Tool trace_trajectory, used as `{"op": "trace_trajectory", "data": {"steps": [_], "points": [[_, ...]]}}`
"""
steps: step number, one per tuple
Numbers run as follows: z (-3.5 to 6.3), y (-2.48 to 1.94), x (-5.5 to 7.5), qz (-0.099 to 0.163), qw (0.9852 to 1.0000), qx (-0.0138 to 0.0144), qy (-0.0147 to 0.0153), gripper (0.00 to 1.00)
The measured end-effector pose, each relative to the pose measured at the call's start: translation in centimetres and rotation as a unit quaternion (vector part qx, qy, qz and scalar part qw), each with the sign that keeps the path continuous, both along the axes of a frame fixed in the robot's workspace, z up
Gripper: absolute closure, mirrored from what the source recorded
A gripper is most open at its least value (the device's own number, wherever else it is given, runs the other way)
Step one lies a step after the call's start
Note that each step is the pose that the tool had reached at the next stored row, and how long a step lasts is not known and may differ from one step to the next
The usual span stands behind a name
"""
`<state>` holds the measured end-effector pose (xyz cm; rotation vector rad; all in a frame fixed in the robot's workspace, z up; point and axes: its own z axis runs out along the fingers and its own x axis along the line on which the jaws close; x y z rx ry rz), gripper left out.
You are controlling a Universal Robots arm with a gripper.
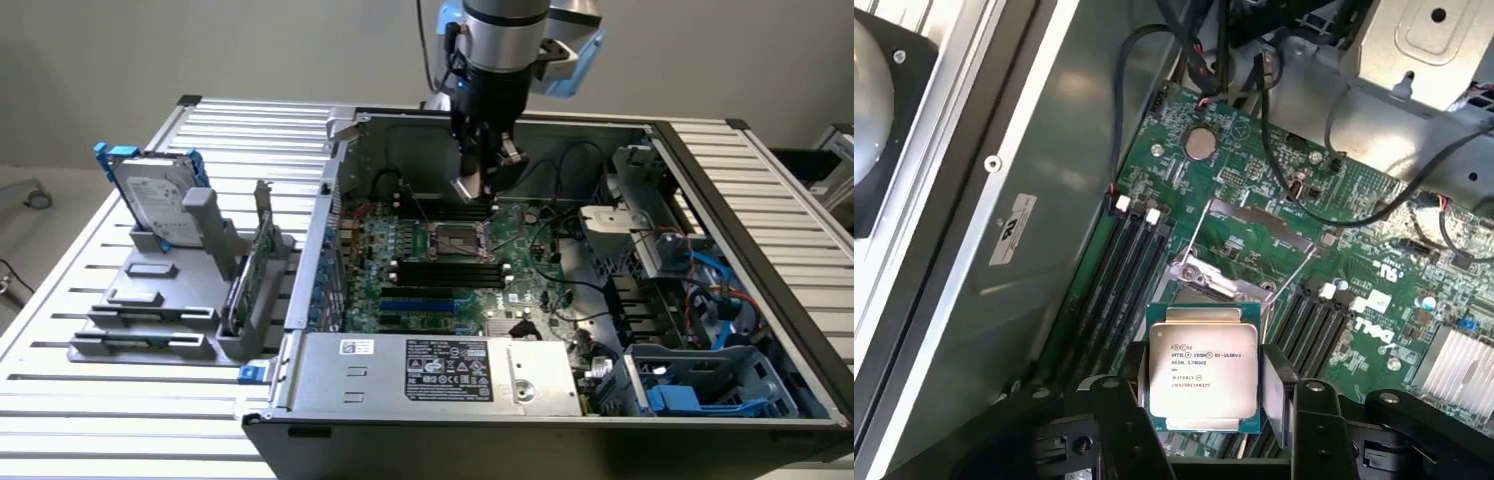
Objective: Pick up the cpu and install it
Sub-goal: 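Place the cpu into insertion slot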
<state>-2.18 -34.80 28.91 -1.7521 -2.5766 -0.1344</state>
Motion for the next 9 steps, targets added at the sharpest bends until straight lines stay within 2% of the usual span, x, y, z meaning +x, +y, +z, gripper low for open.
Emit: {"op": "trace_trajectory", "data": {"steps": [4,9], "points": [[-0.23,0.0,0.0,-0.029,0.9996,0.0,0.0001,0.45],[-0.59,0.0,0.0,-0.063,0.998,-0.0001,0.0003,0.45]]}}
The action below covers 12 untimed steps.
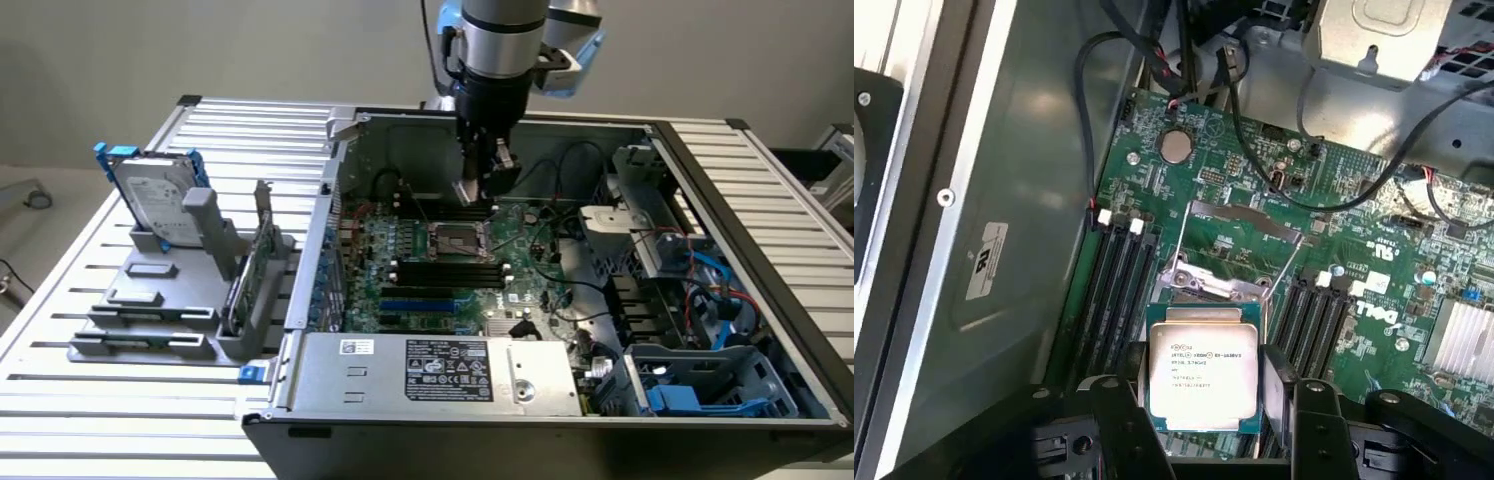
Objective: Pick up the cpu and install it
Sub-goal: 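Place the cpu into insertion slot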
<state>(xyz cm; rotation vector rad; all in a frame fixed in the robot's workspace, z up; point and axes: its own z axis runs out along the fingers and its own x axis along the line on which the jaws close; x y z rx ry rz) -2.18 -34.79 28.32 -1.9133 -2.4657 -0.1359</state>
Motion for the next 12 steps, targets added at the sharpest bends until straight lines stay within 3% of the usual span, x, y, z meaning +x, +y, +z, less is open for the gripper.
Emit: {"op": "trace_trajectory", "data": {"steps": [5,12], "points": [[-0.43,0.01,0.0,-0.034,0.9994,0.0,0.0001,0.45],[-0.99,0.07,-0.14,-0.072,0.9974,0.0,0.0002,0.45]]}}
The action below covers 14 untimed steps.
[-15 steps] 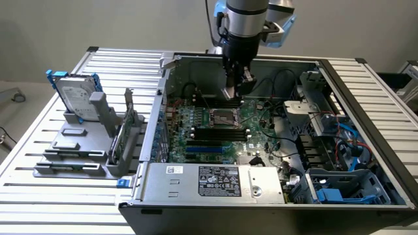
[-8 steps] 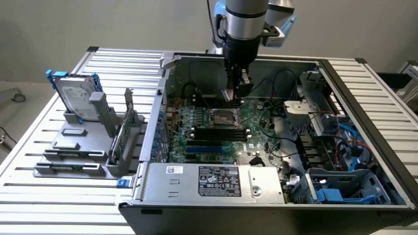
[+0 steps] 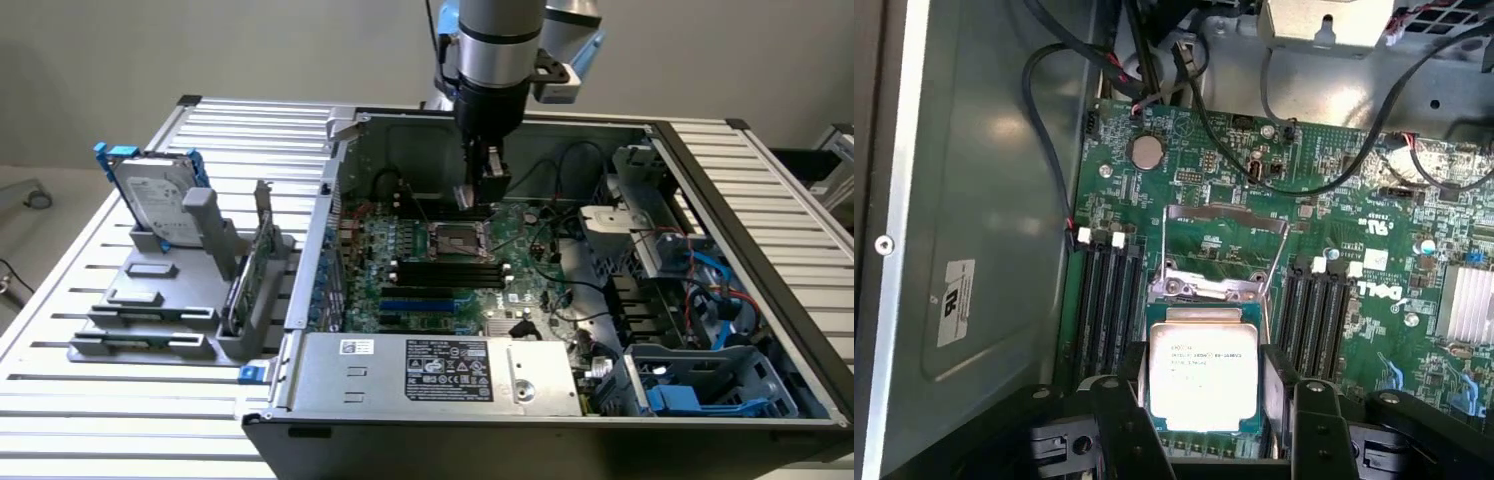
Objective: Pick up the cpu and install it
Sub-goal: 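Place the cpu into insertion slot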
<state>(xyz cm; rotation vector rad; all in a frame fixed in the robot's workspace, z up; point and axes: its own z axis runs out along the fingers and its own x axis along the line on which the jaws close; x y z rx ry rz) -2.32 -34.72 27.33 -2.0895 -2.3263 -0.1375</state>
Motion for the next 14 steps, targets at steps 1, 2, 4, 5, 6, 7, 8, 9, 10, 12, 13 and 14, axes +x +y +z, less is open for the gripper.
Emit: {"op": "trace_trajectory", "data": {"steps": [1,2,4,5,6,7,8,9,10,12,13,14], "points": [[-0.11,0.03,0.0,-0.004,1.0,-0.0001,0.0,0.45],[-0.23,0.06,-0.1,-0.008,1.0,-0.0001,0.0,0.45],[-0.5,0.11,-0.2,-0.016,0.9999,-0.0006,0.0,0.45],[-0.67,0.12,-0.3,-0.019,0.9998,-0.0009,0.0,0.45],[-0.85,0.12,-0.4,-0.021,0.9998,-0.0012,0.0,0.45],[-1.03,0.12,-0.6,-0.023,0.9997,-0.0017,0.0,0.45],[-1.21,0.12,-0.7,-0.024,0.9997,-0.0024,-0.0001,0.45],[-1.4,0.12,-0.9,-0.026,0.9997,-0.0032,0.0,0.45],[-1.58,0.13,-1.1,-0.028,0.9996,-0.004,-0.0001,0.45],[-1.95,0.16,-1.3,-0.033,0.9995,-0.0053,-0.0001,0.45],[-2.13,0.2,-1.4,-0.037,0.9993,-0.0059,-0.0001,0.45],[-2.3,0.24,-1.4,-0.041,0.9991,-0.0065,-0.0001,0.45]]}}
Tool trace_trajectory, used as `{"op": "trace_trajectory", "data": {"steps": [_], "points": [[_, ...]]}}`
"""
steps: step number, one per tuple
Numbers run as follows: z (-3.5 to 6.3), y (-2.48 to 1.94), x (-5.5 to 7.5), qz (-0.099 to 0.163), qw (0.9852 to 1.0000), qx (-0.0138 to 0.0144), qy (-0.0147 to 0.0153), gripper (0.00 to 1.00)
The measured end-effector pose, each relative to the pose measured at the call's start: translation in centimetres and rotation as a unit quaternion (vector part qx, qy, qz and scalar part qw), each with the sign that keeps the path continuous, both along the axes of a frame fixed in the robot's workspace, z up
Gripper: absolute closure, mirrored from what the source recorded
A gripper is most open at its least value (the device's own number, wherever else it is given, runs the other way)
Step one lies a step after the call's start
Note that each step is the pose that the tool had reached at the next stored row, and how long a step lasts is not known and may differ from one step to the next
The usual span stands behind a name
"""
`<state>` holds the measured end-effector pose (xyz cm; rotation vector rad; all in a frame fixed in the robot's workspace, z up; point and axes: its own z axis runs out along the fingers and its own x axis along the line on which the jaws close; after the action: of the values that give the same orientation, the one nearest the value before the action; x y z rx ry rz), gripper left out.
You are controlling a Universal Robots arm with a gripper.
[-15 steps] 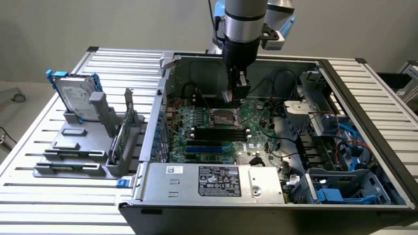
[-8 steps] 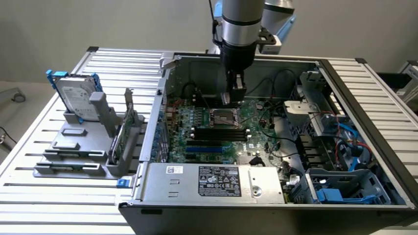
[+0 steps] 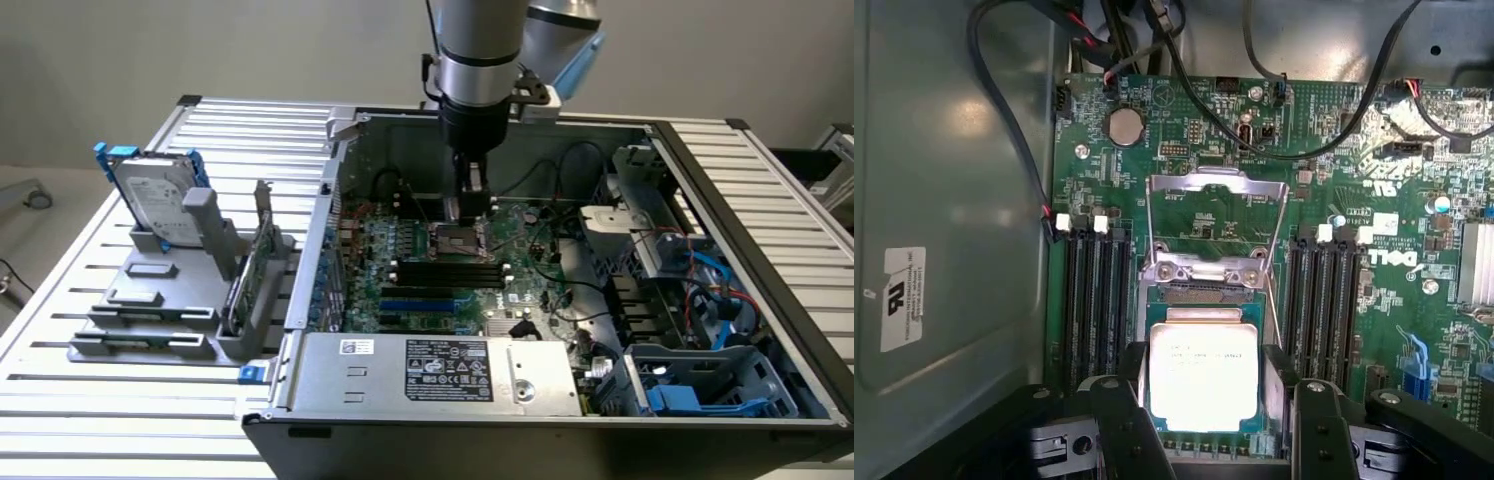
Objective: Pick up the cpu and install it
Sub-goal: 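Place the cpu into insertion slot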
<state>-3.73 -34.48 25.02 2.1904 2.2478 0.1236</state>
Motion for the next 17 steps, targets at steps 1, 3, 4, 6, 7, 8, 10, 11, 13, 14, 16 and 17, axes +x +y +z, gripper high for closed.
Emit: {"op": "trace_trajectory", "data": {"steps": [1,3,4,6,7,8,10,11,13,14,16,17], "points": [[-0.19,0.04,0.0,-0.004,1.0,-0.0004,-0.0001,0.45],[-0.55,0.13,-0.1,-0.013,0.9999,-0.0016,0.0,0.45],[-0.73,0.16,-0.2,-0.018,0.9998,-0.002,0.0,0.45],[-1.09,0.16,-0.3,-0.025,0.9997,-0.0023,0.0,0.45],[-1.27,0.16,-0.4,-0.027,0.9996,-0.0022,0.0,0.45],[-1.46,0.16,-0.5,-0.029,0.9996,-0.0022,-0.0001,0.45],[-1.66,0.17,-0.6,-0.029,0.9996,-0.0022,-0.0002,0.45],[-1.66,0.16,-0.6,-0.029,0.9996,-0.0031,-0.0002,0.45],[-1.67,0.16,-0.6,-0.029,0.9996,-0.0041,-0.0003,0.45],[-1.7,0.16,-0.6,-0.029,0.9996,-0.004,-0.0005,0.45],[-1.86,0.17,-0.6,-0.029,0.9996,-0.004,-0.0013,0.45],[-1.99,0.16,-0.6,-0.029,0.9996,-0.004,-0.0016,0.45]]}}
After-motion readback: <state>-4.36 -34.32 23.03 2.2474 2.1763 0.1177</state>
